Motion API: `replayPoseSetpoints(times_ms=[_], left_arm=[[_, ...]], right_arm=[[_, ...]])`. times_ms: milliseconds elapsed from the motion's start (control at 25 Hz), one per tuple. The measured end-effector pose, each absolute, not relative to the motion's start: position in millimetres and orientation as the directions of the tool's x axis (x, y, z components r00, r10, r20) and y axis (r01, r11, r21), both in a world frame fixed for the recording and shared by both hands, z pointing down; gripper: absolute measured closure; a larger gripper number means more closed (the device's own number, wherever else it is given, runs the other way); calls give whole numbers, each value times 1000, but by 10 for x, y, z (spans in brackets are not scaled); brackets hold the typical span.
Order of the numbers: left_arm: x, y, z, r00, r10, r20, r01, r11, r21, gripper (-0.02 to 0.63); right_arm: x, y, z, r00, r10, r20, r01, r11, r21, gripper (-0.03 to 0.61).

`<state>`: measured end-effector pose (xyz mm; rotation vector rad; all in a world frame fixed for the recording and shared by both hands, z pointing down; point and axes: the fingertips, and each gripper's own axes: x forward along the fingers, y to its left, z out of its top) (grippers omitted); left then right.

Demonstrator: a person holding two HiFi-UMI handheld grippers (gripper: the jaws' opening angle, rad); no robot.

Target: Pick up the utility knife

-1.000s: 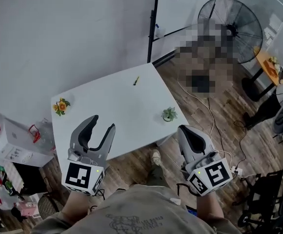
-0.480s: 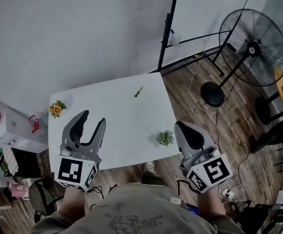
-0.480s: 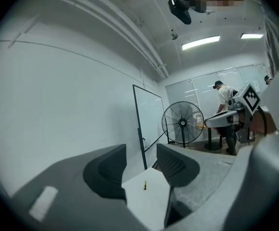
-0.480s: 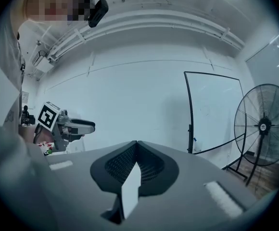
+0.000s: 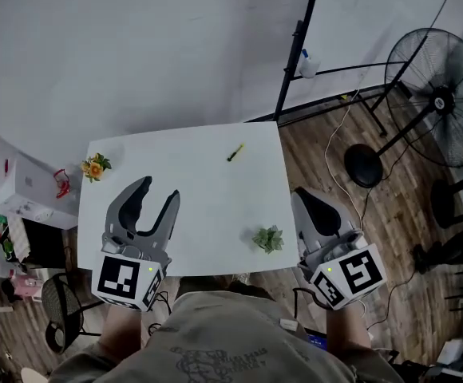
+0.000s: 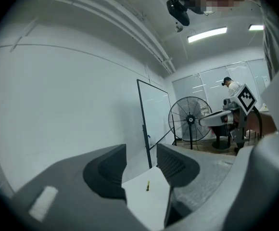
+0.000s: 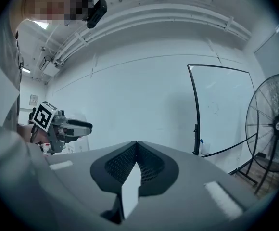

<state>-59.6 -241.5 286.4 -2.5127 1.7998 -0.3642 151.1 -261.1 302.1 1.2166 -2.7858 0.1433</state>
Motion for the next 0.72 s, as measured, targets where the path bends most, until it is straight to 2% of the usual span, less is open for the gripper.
replayPoseSetpoints(times_ms=[280, 720], left_arm=[[-660, -2562, 2809, 316, -936, 157, -922, -342, -181, 408], [-881, -2745, 2938, 387, -903, 188, -900, -414, -135, 408]], right_arm=[[1335, -2781, 3063, -692, -706, 151, -718, 694, -47, 550], [1109, -2877, 3214, -640, -741, 205, -765, 639, -78, 550]])
